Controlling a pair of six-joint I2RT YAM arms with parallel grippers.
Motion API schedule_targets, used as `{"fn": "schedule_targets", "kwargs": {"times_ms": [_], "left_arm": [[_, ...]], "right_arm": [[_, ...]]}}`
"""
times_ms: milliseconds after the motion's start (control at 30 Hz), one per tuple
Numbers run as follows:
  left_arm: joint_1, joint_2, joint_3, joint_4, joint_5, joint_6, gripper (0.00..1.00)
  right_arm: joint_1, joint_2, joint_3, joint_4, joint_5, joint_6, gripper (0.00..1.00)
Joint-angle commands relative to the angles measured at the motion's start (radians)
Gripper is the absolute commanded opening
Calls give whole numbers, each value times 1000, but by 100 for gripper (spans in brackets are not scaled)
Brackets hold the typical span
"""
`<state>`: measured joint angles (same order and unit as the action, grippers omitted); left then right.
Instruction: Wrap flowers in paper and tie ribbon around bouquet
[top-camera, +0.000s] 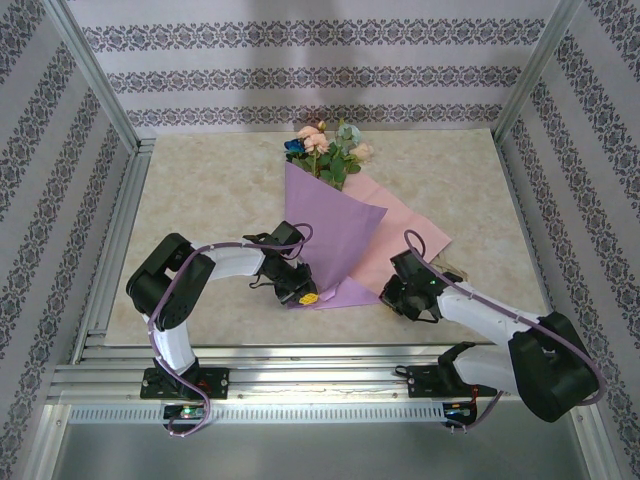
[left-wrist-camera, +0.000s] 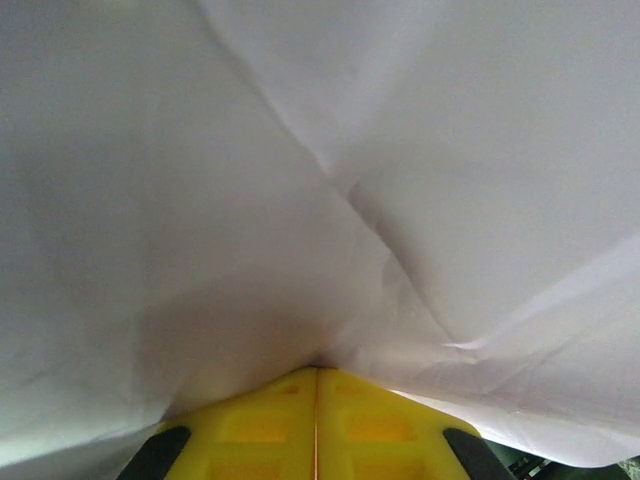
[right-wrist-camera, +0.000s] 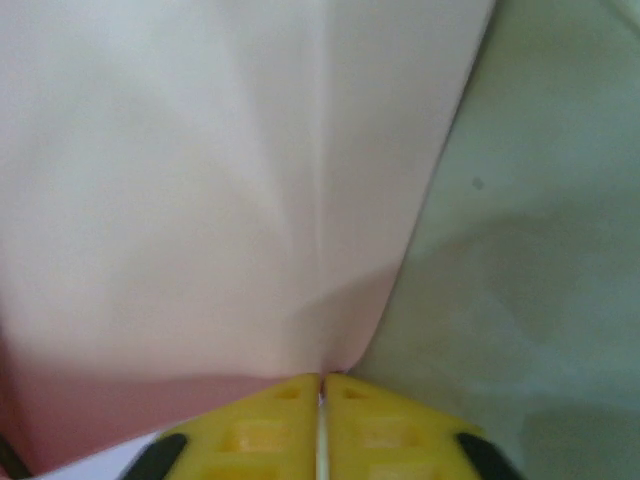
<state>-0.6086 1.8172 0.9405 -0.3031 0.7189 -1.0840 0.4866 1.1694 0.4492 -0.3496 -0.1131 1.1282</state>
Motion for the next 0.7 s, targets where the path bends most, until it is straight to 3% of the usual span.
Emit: {"fn": "schedule_targets", "kwargs": {"times_ms": [0,267,667], "left_arm": [[-11,26,-8,-25,-39,14,8],[-7,19,-13,-19,-45,10,8],[-3,30,-17,-10,-46,7,8]], "right_arm": [[4,-55,15,29,48,1,0],[65,-164,83,-63,93,-15,0],[193,-151,177,-54,136,-78,0]]}}
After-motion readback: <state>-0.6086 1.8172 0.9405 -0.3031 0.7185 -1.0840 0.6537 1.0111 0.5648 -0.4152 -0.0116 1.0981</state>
